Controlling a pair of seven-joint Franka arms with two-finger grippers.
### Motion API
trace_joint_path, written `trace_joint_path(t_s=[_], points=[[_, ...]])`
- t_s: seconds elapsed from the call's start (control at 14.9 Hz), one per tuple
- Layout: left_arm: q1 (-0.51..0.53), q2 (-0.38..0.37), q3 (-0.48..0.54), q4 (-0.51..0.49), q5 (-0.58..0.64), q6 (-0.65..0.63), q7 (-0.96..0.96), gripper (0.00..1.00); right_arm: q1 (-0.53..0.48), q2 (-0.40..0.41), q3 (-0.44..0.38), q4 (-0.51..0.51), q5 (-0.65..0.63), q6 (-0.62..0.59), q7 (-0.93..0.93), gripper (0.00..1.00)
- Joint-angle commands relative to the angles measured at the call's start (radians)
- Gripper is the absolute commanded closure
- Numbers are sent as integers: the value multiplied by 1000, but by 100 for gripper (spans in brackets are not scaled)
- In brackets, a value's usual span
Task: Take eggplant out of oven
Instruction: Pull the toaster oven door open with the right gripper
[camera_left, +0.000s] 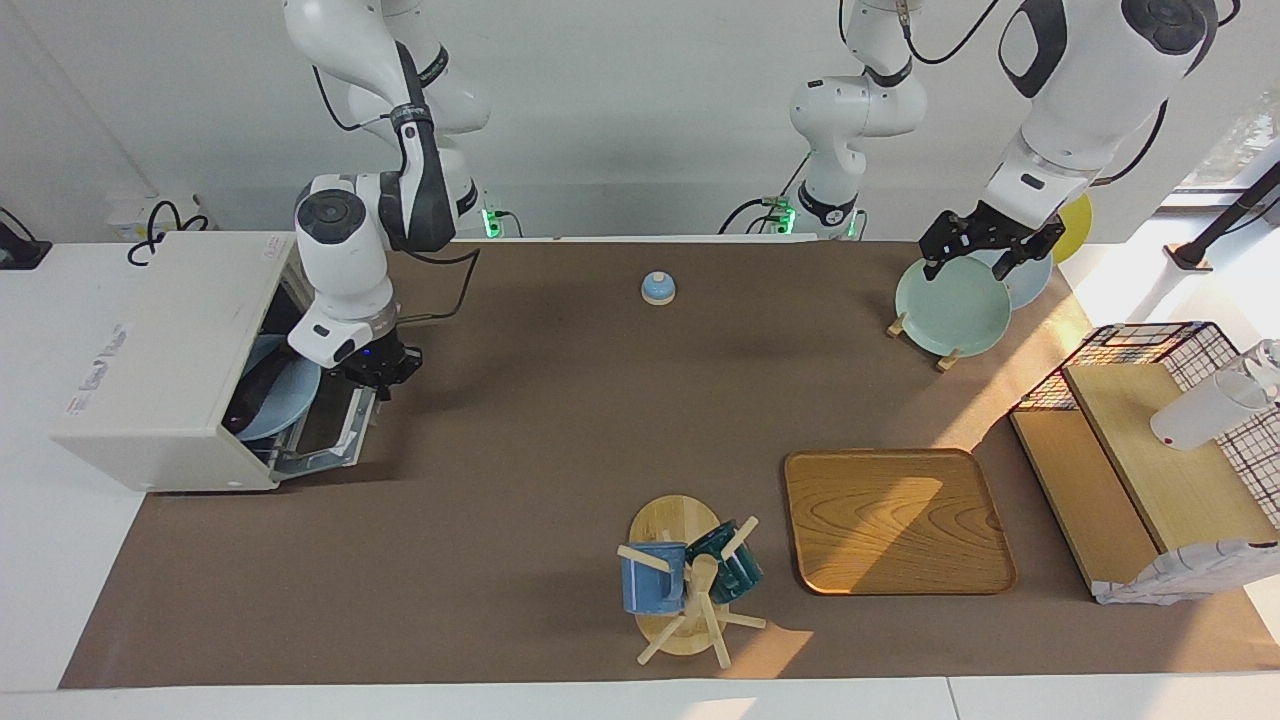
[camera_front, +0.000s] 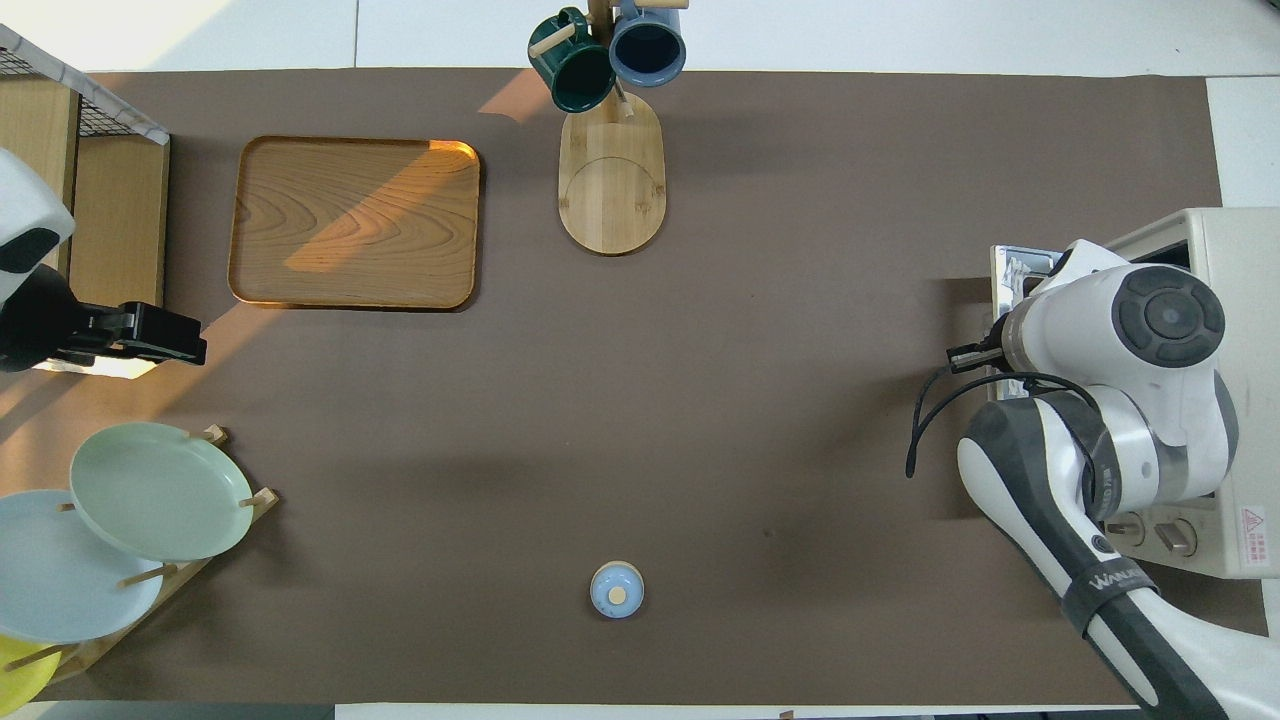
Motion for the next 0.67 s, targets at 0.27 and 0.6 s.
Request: trace_joint_path(t_s=[0.27, 0.6], points=[[10, -18, -4, -6, -6, -10, 7, 0, 6, 81, -14, -2, -16, 56, 118, 100], [10, -18, -4, -6, -8, -11, 7, 0, 52, 79, -12, 2, 92, 38, 181, 100]])
